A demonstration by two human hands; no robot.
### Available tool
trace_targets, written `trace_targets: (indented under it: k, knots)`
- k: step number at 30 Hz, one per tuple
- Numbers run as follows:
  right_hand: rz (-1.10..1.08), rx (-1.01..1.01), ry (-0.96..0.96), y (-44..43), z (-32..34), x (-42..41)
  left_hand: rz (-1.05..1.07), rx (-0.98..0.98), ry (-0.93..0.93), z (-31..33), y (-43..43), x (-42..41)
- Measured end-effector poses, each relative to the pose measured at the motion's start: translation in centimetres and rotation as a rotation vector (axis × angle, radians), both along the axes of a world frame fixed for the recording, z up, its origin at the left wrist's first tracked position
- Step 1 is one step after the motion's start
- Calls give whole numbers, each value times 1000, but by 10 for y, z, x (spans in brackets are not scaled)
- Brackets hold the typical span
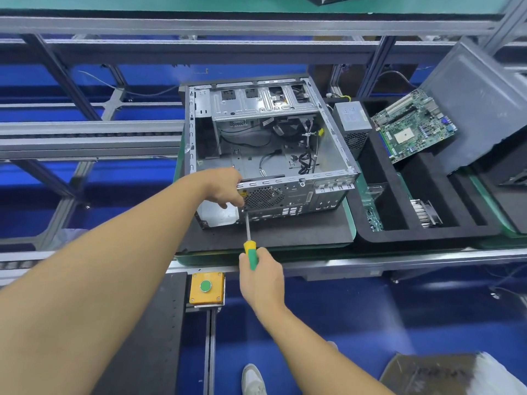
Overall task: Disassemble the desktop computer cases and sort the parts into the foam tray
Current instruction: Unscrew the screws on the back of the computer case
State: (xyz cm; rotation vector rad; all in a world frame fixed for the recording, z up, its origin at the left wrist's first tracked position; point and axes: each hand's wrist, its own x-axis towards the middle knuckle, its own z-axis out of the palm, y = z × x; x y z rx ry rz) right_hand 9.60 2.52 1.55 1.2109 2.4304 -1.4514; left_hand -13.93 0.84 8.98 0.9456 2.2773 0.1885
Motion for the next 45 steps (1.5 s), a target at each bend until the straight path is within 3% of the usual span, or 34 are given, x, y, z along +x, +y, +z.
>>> trace_targets:
  k: [1, 2, 3, 7, 10, 12, 15, 21, 24, 26, 29, 35, 40, 43, 45]
  knots:
    - [48, 179, -39, 1, -2, 3, -1, 1, 8, 0, 0, 1]
    - [67, 199, -45, 3, -2, 5, -1, 4, 13, 0, 1, 1]
    - [61, 81, -10, 7, -1, 4, 0, 8, 13, 0, 1, 1]
    - [-144, -703, 59, 19, 8, -7, 11, 5, 3, 2, 0, 1]
    - [-165, -1023, 36, 30, 6, -3, 3, 6, 9, 3, -1, 3]
    - [-126, -1108, 43, 35, 3, 1, 5, 7, 10, 4, -1, 3]
    - [-139, -1068, 73, 34, 0, 4, 8, 9, 3, 5, -1, 4]
    - [-137, -533, 45, 33, -4, 5, 7, 17, -1, 7, -1, 6]
    - [-149, -404, 40, 32, -1, -1, 21, 33, -10, 9, -1, 7]
    - [-133, -484, 2, 31, 1, -5, 29, 39, -21, 9, 0, 8]
    - [-78, -758, -39, 27, 8, -13, 36, 43, -23, 10, 0, 9]
    - [-8, -1032, -94, 51, 21, -18, 43, 33, -7, 12, 0, 11]
    - [-46, -1362, 37, 63, 15, -9, 41, 37, -3, 13, 0, 11]
    - [-83, -1355, 86, 62, 9, -4, 32, 34, 3, 13, 0, 11]
    - [-82, -1125, 78, 55, 6, -3, 28, 27, 8, 12, 0, 11]
